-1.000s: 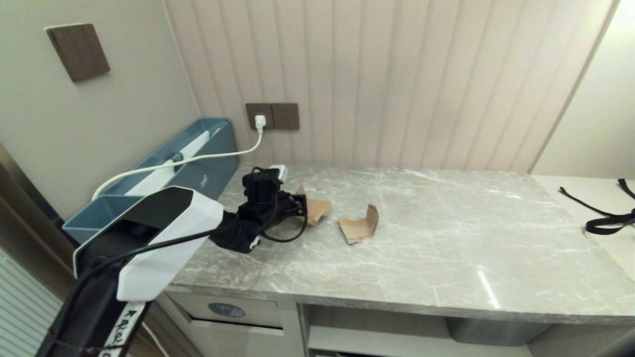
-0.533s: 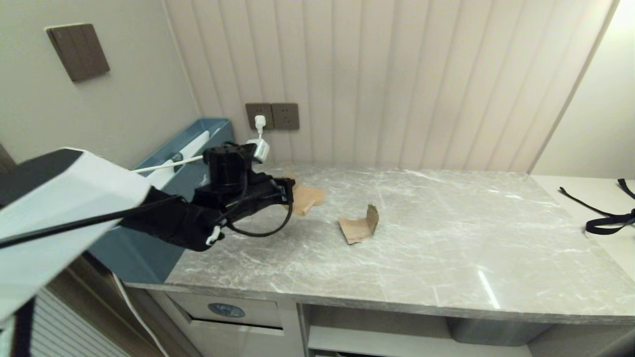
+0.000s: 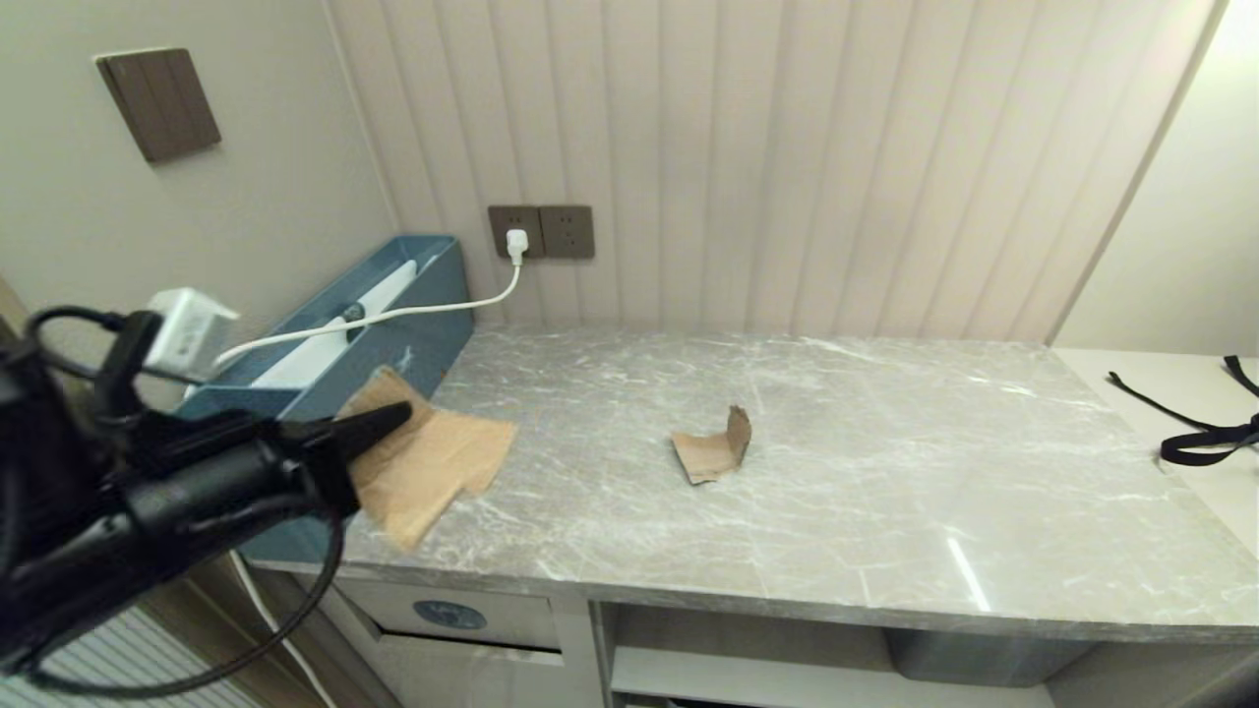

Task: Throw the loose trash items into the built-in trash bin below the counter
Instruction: Put the garbage in the trash can

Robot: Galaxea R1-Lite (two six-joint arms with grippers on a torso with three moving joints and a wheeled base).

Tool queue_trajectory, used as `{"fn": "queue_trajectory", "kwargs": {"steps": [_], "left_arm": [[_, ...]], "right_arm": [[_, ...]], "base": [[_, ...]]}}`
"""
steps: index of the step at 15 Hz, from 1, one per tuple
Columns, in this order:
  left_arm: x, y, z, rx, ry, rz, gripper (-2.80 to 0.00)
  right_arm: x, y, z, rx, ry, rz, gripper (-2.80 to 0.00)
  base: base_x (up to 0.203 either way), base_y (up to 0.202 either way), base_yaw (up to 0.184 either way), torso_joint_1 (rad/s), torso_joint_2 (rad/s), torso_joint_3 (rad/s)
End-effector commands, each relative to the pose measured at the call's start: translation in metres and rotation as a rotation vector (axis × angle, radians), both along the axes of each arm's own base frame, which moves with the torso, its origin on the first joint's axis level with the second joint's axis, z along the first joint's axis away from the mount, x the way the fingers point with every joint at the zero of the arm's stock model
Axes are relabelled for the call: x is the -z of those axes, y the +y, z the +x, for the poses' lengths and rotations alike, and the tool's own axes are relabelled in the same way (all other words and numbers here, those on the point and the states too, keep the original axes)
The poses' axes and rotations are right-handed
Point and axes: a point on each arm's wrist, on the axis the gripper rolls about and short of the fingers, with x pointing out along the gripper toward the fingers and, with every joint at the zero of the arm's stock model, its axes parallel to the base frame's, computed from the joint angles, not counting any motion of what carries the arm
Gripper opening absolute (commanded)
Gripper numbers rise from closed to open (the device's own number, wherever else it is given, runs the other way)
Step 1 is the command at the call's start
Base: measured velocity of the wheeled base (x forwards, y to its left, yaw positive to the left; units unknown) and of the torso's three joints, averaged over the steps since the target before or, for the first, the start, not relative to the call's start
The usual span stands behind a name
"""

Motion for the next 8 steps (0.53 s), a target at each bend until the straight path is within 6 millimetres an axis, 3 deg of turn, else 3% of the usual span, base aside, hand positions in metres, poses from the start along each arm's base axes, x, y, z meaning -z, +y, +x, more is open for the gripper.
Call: {"fn": "queue_trajectory", "kwargs": {"steps": [1, 3, 8], "left_arm": [[0.001, 0.027, -0.066, -0.043, -0.144, 0.025, -2.8], [0.014, 0.033, -0.079, -0.069, -0.147, 0.119, -2.8], [0.024, 0.027, -0.069, 0.052, -0.043, 0.08, -2.8]], "right_arm": [[0.0, 0.0, 0.0, -0.001, -0.001, 0.0, -2.8], [0.0, 0.0, 0.0, 0.0, -0.001, 0.006, -2.8], [0.0, 0.0, 0.0, 0.005, -0.001, 0.014, -2.8]], "base": [[0.0, 0.0, 0.0, 0.0, 0.0, 0.0], [0.0, 0.0, 0.0, 0.0, 0.0, 0.0], [0.0, 0.0, 0.0, -0.018, 0.03, 0.021]]}}
